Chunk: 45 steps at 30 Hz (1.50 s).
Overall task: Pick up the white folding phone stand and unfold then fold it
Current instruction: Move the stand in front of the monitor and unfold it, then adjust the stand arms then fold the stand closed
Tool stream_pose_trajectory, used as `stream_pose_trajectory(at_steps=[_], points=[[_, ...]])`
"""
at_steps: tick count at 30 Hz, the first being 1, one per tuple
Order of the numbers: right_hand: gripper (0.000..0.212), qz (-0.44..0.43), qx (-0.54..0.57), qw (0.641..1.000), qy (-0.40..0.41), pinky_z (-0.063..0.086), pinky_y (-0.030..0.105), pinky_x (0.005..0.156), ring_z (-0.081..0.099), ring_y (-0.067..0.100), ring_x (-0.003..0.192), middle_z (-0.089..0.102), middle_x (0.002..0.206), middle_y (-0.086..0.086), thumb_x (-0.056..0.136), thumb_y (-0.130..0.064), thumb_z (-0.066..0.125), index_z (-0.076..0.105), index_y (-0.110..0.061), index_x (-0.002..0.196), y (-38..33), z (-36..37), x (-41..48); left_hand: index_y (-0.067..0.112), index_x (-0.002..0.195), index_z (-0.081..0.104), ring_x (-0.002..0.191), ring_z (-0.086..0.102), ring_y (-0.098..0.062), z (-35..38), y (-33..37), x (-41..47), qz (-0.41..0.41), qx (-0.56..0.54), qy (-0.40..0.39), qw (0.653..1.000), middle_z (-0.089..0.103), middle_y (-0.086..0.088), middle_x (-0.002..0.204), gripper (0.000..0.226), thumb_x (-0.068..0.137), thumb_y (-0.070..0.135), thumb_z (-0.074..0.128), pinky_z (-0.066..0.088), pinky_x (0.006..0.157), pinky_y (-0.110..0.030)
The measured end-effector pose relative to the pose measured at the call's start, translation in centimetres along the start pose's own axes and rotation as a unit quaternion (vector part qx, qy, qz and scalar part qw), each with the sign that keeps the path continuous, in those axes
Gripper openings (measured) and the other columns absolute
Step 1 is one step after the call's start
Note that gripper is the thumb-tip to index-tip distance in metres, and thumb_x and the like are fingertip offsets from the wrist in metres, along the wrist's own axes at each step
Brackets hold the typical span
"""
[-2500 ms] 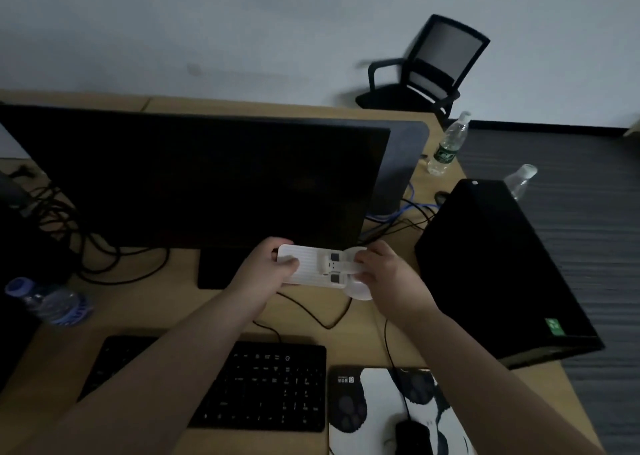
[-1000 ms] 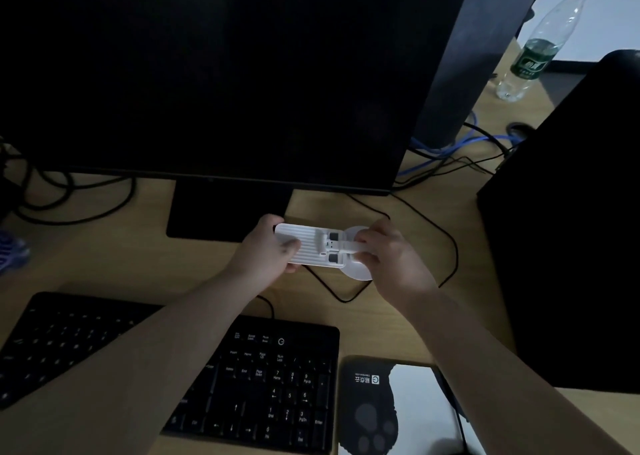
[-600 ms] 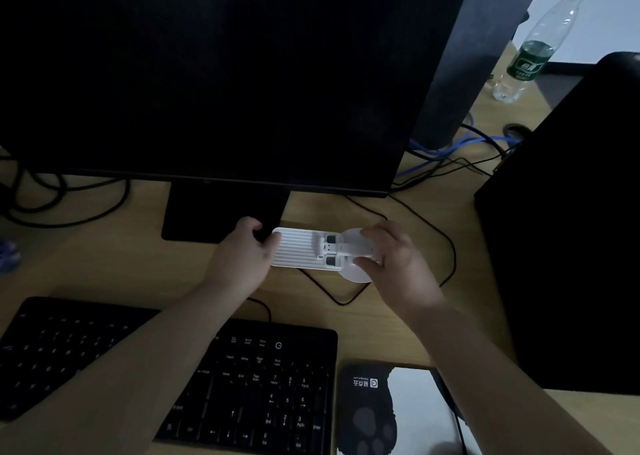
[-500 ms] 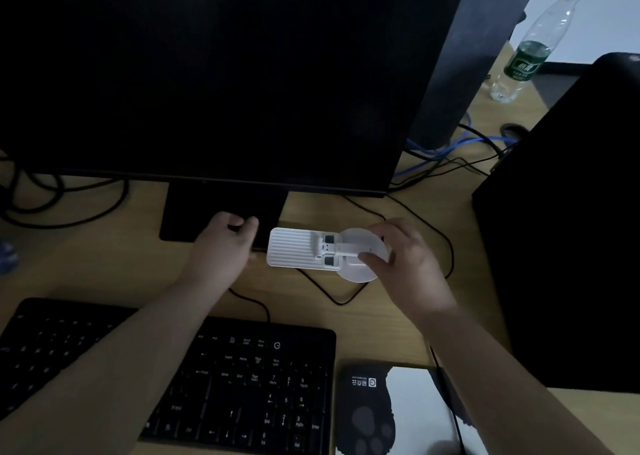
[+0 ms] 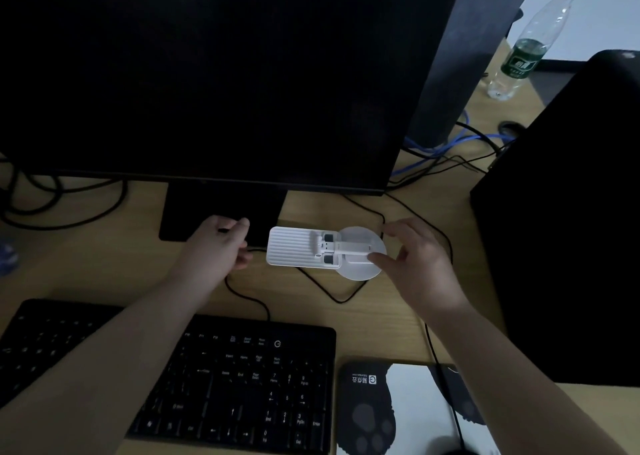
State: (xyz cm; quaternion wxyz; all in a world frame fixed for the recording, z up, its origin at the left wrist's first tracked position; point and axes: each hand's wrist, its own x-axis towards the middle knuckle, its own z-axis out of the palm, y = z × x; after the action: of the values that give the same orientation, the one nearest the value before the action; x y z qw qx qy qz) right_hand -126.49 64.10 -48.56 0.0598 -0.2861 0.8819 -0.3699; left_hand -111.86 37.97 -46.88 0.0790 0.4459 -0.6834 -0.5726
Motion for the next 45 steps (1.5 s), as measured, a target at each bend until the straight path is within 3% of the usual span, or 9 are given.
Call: stream_pose_trajectory(at_steps=[4,7,14,19,25,31,38,41,45], points=[[0.041,-0.002,-0.005,1.0,-0.02,0.039,0.01,0.071,0.054,0.009,0.083,0.059,0.119,-0.004,0.083,-0.015,0.081,0.068,-0.013,0.122,-0.5,0.6,0.0,0.012,0.127,0.051,0.082,0.073,-0.022,1.2,0.4,-0.4,-0.002,0.033,-0.012,0.999,0.068,-0.011,0.109,0.033,0.103,0.035,0.056,0.059,0.075,-0.036],[0.045,-0.009,-0.002,1.0,-0.024,0.049,0.023,0.08,0.056,0.012,0.093,0.06,0.121,-0.002,0.082,-0.014,0.082,0.068,-0.012,0.125,-0.5,1.2,0.1,0.009,0.13,0.055,0.087,0.074,-0.02,2.0,0.7,-0.5,0.014,0.108,-0.022,0.994,0.07,-0.01,0.113,0.041,0.103,0.039,0.054,0.061,0.086,-0.046],[0.038,-0.03,-0.032,0.999,-0.026,0.056,0.044,0.087,0.064,0.028,0.101,0.067,0.116,0.004,0.075,-0.008,0.085,0.074,-0.009,0.112,-0.1,2.7,0.4,0.011,0.136,0.057,0.092,0.072,-0.027,3.3,1.1,-1.2,0.015,0.157,-0.024,0.987,0.062,0.007,0.096,0.048,0.097,0.039,0.06,0.059,0.092,-0.052],[0.035,-0.005,-0.014,0.999,-0.035,0.052,0.034,0.089,0.06,0.021,0.107,0.064,0.116,-0.004,0.076,-0.008,0.084,0.075,-0.012,0.11,0.1,3.2,0.6,0.013,0.138,0.056,0.09,0.072,-0.023,3.6,1.7,-1.5,0.016,0.15,-0.013,0.989,0.067,0.0,0.106,0.047,0.096,0.032,0.064,0.061,0.089,-0.051],[0.032,0.001,0.013,0.999,-0.05,0.054,0.037,0.087,0.061,0.02,0.102,0.059,0.107,-0.011,0.072,-0.008,0.086,0.076,-0.015,0.102,-0.1,3.0,1.1,0.016,0.137,0.059,0.088,0.074,-0.024,2.9,3.1,-2.4,0.041,0.168,-0.018,0.985,0.069,0.001,0.1,0.045,0.094,0.025,0.066,0.063,0.084,-0.051],[0.031,0.019,0.045,0.996,-0.074,0.05,0.03,0.086,0.06,0.017,0.1,0.057,0.103,-0.015,0.072,-0.007,0.086,0.075,-0.019,0.099,-0.1,2.8,1.5,0.019,0.125,0.067,0.077,0.075,-0.025,2.8,6.0,-3.7,0.085,0.195,-0.005,0.977,0.072,0.001,0.087,0.034,0.092,0.016,0.064,0.063,0.076,-0.052],[0.033,0.044,0.096,0.992,-0.072,0.041,0.007,0.073,0.056,0.0,0.084,0.056,0.098,-0.014,0.068,-0.004,0.088,0.074,-0.013,0.097,0.1,2.3,1.6,0.021,0.126,0.065,0.067,0.075,-0.01,3.4,9.6,-5.6,0.134,0.197,-0.031,0.971,0.074,0.005,0.089,0.035,0.091,0.018,0.069,0.064,0.075,-0.044],[0.032,0.057,0.118,0.989,-0.076,0.04,0.005,0.068,0.054,-0.008,0.075,0.054,0.092,-0.013,0.068,-0.004,0.089,0.073,-0.016,0.094,0.2,2.0,1.5,0.024,0.126,0.063,0.063,0.074,-0.006,4.3,10.7,-6.7,0.158,0.219,-0.038,0.962,0.073,0.007,0.085,0.035,0.091,0.023,0.07,0.064,0.071,-0.04],[0.029,0.071,0.138,0.984,-0.094,0.041,0.006,0.067,0.053,-0.013,0.071,0.051,0.091,-0.012,0.07,-0.004,0.088,0.069,-0.017,0.088,0.2,1.8,1.6,0.022,0.13,0.06,0.075,0.075,-0.014,5.5,11.6,-7.8,0.199,0.251,-0.039,0.947,0.074,0.005,0.089,0.039,0.092,0.027,0.07,0.062,0.074,-0.043]])
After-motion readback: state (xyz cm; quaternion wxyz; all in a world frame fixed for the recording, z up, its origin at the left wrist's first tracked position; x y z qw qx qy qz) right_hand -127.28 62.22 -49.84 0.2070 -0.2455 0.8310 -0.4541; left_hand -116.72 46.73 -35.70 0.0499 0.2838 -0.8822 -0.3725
